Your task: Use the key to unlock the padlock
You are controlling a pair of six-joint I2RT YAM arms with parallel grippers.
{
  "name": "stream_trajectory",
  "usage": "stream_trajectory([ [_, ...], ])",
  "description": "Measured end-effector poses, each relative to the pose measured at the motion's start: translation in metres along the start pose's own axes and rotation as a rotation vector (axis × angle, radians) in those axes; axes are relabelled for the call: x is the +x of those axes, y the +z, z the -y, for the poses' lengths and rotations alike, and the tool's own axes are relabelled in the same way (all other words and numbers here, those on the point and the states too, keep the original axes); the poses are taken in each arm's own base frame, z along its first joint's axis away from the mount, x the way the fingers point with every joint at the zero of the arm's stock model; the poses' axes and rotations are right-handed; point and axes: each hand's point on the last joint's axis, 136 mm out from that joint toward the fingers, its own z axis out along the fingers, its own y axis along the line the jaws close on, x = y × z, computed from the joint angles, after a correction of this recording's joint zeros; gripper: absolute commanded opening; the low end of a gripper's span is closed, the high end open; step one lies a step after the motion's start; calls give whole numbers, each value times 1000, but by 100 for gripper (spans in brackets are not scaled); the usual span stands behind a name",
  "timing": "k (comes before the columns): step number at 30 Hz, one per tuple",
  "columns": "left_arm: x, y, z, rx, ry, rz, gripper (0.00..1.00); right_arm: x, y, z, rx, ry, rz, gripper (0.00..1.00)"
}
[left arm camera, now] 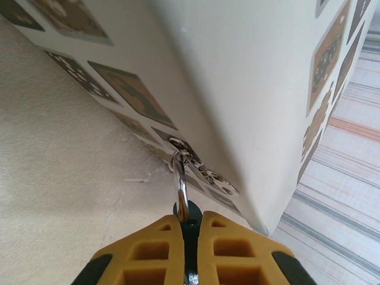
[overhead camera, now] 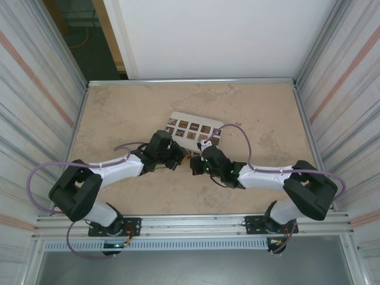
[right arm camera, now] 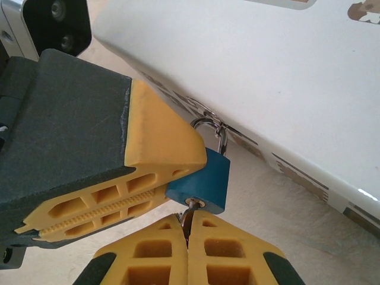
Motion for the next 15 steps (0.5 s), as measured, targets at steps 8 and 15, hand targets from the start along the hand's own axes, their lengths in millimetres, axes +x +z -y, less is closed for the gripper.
stream_trajectory([
  [8,7,-1,1,-8,50,-21,33,-2,-7,14,18,111,11,0],
  [15,6,-17,1,-48,127,-5,44,-11,-20,44,74,265,64,0],
])
